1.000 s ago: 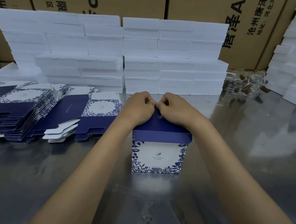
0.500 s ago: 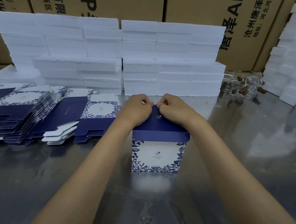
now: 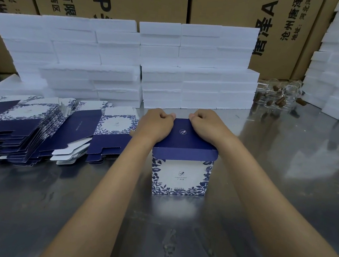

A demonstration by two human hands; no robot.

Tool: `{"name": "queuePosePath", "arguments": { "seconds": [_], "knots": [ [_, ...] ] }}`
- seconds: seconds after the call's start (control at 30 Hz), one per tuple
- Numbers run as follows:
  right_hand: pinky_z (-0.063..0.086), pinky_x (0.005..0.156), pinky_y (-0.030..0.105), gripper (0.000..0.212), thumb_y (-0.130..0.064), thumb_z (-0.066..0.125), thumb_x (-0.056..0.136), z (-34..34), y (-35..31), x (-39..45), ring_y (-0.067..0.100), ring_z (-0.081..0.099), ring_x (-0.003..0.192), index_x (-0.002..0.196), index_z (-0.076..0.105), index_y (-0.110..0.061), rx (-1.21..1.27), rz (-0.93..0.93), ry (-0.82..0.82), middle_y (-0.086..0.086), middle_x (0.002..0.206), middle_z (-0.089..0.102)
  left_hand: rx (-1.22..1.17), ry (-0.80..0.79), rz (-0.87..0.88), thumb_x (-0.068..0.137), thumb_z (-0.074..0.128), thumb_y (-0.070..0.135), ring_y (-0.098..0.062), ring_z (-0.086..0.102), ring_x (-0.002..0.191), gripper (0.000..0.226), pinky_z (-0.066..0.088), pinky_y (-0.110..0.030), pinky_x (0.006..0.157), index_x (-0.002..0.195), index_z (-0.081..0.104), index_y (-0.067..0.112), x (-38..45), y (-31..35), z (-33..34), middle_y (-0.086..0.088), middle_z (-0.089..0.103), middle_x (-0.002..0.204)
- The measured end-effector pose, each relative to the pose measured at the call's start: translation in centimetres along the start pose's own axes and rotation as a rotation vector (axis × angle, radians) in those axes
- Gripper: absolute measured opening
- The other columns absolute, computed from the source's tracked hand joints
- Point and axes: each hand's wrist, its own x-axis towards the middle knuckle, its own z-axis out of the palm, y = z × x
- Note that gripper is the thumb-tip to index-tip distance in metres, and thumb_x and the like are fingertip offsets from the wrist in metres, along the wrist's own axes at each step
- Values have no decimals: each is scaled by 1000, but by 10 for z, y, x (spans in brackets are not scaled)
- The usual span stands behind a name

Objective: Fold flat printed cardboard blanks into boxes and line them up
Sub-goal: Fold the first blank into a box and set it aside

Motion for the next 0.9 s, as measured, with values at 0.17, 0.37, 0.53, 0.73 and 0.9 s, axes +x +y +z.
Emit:
{"name": "queuePosePath", "arguments": {
  "seconds": [0.17, 0.37, 0.53, 0.73, 0.9],
  "knots": [
    [26, 61, 32, 25, -18, 40, 106, 0, -1, 0, 19, 36, 76, 81, 43, -13, -69, 0, 4, 9, 82, 41, -78, 67, 38, 99, 55, 34, -23, 60, 108, 17, 45, -43, 103, 88, 61, 22, -2, -1, 1, 4, 63, 105],
    [44, 98, 39, 27, -23, 42, 105, 0, -2, -1, 25, 56, 100, 79, 47, -19, -143, 44, 27, 0, 102, 62, 43, 139, 453, 89, 65, 15, -18, 50, 106, 11, 43, -31, 95, 89, 66, 26, -22, -2, -6, 3, 56, 104],
    [43, 107, 44, 25, -13, 45, 96, -1, -6, -6, 29, 59, 117, 106, 67, -10, -245, 40, 108, 4, 123, 69, -65, -124, 535, 83, 79, 42, 3, 46, 120, 17, 32, -10, 101, 97, 69, 39, -58, -30, -9, 14, 57, 116],
    [45, 88, 33, 14, -18, 56, 96, -5, -10, -22, 17, 60, 95, 93, 69, -15, -156, -362, 350, -5, 94, 69, -165, -77, 545, 76, 73, 50, 11, 41, 130, 37, 31, -10, 107, 112, 69, 41, -57, -43, -2, 17, 51, 134],
    [48, 96, 42, 9, -14, 62, 93, 16, 11, -44, 14, 63, 96, 93, 67, -21, 39, -418, 266, -13, 90, 69, -253, 3, 478, 83, 79, 25, 3, 33, 141, 29, 26, -7, 109, 110, 71, 27, -37, -40, 8, 13, 58, 130]
  ]
}}
